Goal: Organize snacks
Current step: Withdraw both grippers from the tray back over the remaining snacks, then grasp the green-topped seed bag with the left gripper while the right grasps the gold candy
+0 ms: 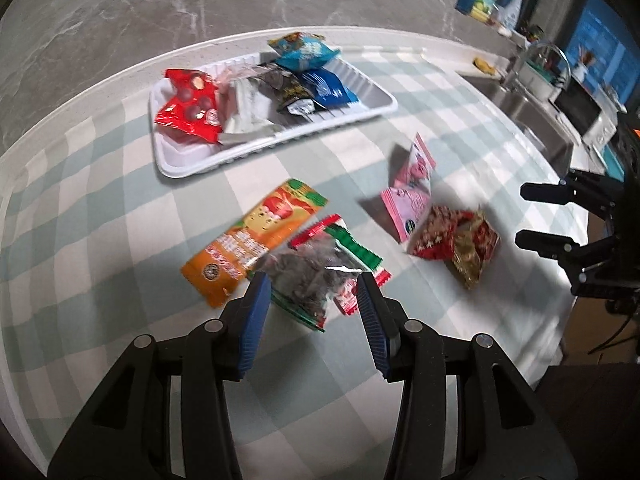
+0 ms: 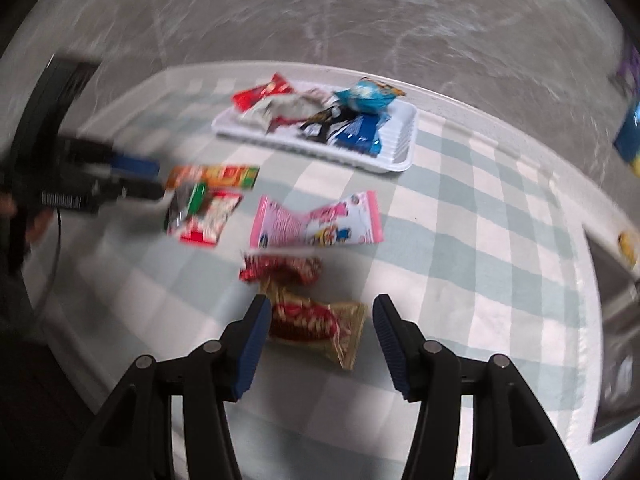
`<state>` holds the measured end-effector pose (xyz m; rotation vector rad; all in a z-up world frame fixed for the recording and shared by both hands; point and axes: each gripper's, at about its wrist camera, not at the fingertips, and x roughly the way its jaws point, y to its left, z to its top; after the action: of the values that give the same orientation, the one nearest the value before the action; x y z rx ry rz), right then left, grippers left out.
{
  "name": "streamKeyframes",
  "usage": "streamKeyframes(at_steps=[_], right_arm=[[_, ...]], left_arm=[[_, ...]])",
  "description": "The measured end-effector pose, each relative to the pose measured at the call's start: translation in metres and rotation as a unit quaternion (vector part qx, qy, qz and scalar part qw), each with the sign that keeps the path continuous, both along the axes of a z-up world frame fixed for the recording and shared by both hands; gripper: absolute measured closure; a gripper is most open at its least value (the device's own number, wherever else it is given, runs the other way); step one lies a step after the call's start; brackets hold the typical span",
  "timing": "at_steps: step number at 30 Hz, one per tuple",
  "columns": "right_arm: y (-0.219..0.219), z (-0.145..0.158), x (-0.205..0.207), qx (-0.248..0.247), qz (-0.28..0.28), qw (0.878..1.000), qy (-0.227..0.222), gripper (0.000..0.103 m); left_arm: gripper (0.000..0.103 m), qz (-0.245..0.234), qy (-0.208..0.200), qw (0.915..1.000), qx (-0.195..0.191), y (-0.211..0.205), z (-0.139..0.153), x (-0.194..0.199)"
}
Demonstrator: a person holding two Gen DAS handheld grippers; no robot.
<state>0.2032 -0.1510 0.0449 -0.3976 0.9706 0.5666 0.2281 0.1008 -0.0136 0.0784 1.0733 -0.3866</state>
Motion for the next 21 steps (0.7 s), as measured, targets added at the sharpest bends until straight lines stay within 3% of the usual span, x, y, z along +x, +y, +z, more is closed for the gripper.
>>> streamKeyframes(at_steps=[6, 13, 21], right_arm=[[0.013, -0.013, -0.02, -0.077, 0.072, 0.993, -0.053, 0.047], [0.027, -0.03, -0.03, -0.149, 0.146, 0.973, -0.098, 0.047], [0.034, -0.038, -0.016, -0.156, 0.174, 0.969, -0.081, 0.046]], left_arm=[[0.06, -0.037, -0.003, 0.9991, 0.02, -0.013, -0.01, 0.001], [0.06, -0.062, -0.008, 0.9973, 0.039, -0.019, -0.017, 0.009], [0.059, -0.076, 0.001, 0.9961, 0.045, -0.019, -0.026, 0.018]])
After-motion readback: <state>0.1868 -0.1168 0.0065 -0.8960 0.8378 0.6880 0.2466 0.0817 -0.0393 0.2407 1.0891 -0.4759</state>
